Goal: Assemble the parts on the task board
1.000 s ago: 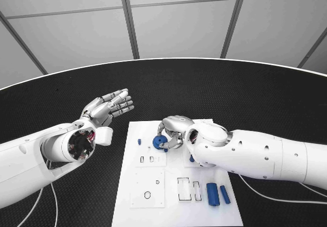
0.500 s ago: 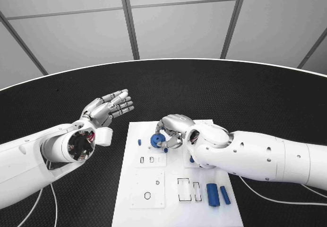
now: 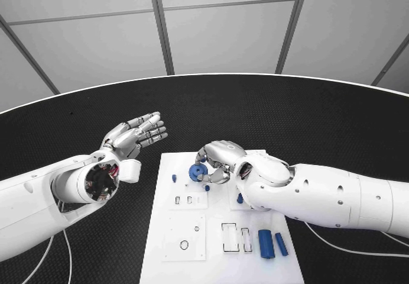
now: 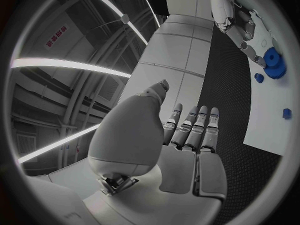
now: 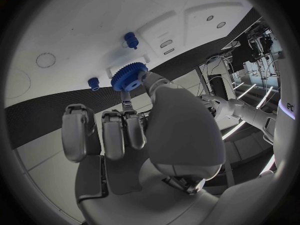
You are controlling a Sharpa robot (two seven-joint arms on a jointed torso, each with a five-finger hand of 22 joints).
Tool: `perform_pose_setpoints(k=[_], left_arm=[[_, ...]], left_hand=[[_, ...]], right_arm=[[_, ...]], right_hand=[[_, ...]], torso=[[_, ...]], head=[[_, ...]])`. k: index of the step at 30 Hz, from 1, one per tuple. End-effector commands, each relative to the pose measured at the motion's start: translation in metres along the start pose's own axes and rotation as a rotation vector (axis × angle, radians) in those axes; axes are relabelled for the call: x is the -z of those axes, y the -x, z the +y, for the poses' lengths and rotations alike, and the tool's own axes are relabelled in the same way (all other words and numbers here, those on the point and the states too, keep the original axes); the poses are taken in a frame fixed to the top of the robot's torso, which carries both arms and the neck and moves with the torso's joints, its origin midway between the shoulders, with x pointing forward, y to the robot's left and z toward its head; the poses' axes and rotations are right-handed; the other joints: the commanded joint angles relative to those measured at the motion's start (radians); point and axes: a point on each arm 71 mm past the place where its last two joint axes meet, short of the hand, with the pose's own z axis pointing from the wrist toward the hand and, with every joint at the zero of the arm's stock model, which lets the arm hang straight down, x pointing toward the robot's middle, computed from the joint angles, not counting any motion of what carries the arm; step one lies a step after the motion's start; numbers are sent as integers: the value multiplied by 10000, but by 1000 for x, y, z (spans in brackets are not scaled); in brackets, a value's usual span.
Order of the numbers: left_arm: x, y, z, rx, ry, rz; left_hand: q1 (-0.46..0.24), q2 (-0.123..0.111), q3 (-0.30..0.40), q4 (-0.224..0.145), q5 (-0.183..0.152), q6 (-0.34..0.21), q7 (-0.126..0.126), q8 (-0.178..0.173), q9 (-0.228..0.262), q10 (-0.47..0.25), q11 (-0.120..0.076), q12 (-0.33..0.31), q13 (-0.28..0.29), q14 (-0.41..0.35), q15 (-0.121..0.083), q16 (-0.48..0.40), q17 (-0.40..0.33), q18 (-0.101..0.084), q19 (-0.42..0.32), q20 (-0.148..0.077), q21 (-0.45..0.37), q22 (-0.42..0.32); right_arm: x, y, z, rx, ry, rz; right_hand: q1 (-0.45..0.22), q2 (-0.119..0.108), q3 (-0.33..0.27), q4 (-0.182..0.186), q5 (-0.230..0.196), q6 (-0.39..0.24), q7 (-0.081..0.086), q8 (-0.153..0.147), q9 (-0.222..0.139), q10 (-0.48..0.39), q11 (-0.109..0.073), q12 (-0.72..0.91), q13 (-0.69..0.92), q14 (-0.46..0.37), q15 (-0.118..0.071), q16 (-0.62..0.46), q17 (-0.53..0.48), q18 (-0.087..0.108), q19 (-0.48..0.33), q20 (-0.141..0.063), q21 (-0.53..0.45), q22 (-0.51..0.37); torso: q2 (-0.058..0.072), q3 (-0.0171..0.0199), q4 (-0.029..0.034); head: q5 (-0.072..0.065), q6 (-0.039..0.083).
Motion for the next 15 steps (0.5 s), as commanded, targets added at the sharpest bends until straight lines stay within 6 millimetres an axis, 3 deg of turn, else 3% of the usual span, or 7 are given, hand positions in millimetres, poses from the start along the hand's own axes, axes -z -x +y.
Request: perform_pose_setpoints(k=[1, 15], left_arm=[[0, 0, 0, 1, 3, 3], [0, 0, 0, 7, 29, 19]], left_hand=[[-31, 2, 64, -22, -68, -37, 1222, -51, -8, -74, -8, -39, -12, -62, 32, -53, -15, 87, -96, -8, -63, -9], [-42, -1, 72, -30, -68, -49, 1222, -61, -12, -98, -5, -43, -14, -74, 33, -59, -18, 87, -107, -7, -67, -13]], right_arm=[[-1, 0, -2, 129, -44, -42], [-13, -4, -9, 384, -316, 36]], right_hand=[[-87, -16, 58, -1, 36, 93, -17, 48, 1, 685, -71, 54, 2204, 1024, -80, 40, 2465, -140, 406, -92, 43, 1615], [-100, -30, 71, -6, 45, 93, -17, 43, -1, 686, -71, 54, 2204, 1024, -82, 41, 2470, -142, 409, -95, 47, 1620]], torso=[[3, -8, 6], [21, -32, 29]], head=[[-17, 12], [-25, -4]])
